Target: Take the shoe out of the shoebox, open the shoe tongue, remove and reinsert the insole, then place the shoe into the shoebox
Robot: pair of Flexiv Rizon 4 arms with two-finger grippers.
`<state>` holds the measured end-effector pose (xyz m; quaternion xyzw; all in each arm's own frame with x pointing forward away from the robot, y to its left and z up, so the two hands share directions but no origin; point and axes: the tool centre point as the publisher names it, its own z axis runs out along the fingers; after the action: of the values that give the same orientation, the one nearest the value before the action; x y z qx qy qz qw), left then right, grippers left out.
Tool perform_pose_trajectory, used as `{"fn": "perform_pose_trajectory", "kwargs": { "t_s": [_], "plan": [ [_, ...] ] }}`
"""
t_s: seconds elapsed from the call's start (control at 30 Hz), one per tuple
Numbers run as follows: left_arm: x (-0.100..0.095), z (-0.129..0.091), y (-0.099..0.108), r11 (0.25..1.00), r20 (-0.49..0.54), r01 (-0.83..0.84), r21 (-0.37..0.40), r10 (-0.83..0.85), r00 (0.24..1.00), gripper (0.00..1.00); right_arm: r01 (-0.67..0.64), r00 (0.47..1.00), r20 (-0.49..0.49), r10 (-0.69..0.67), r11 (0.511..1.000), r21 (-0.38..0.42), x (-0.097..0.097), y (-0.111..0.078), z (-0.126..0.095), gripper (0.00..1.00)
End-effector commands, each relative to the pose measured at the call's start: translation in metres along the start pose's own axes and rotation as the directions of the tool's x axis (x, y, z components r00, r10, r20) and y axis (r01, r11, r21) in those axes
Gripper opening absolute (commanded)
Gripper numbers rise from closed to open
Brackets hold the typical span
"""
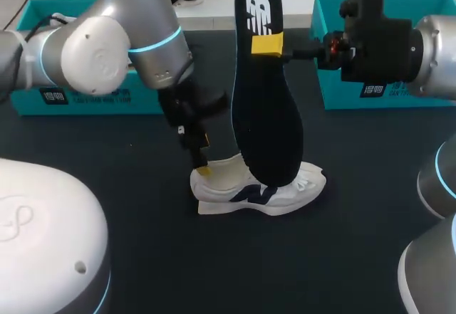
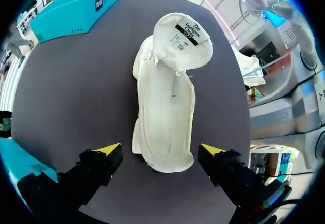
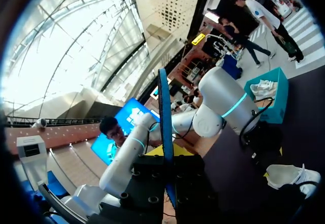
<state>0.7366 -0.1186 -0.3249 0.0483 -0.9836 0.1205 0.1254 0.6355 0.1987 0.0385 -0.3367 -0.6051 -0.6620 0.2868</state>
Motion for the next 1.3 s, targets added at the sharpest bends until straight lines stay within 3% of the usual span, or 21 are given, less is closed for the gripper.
{"fn": "perform_pose_trajectory", "kwargs": {
  "t_s": [0.03, 0.33, 0.73, 1.3],
  "plan": [
    [0.011, -0.001, -0.012, 0.995, 0.068, 0.015, -0.102, -0.008, 0.998, 1.0, -0.001, 1.0, 0.001, 0.001, 1.0, -0.001, -0.001, 0.0, 0.004, 0.0],
    [0.021, -0.004, -0.017, 0.994, 0.143, 0.041, -0.097, -0.027, 0.989, 1.0, -0.001, 1.0, 0.001, 0.001, 1.0, -0.001, -0.001, 0.0, 0.004, 0.0],
    [0.038, -0.002, -0.036, 0.986, 0.256, 0.049, -0.161, -0.007, 0.967, 1.0, -0.001, 1.0, 0.001, 0.001, 1.0, -0.001, -0.001, 0.0, 0.004, 0.0],
    [0.037, -0.001, -0.036, 0.985, 0.265, 0.074, -0.154, -0.031, 0.964, 1.0, -0.001, 1.0, 0.001, 0.001, 1.0, -0.001, -0.001, 0.0, 0.004, 0.0]
  ]
}}
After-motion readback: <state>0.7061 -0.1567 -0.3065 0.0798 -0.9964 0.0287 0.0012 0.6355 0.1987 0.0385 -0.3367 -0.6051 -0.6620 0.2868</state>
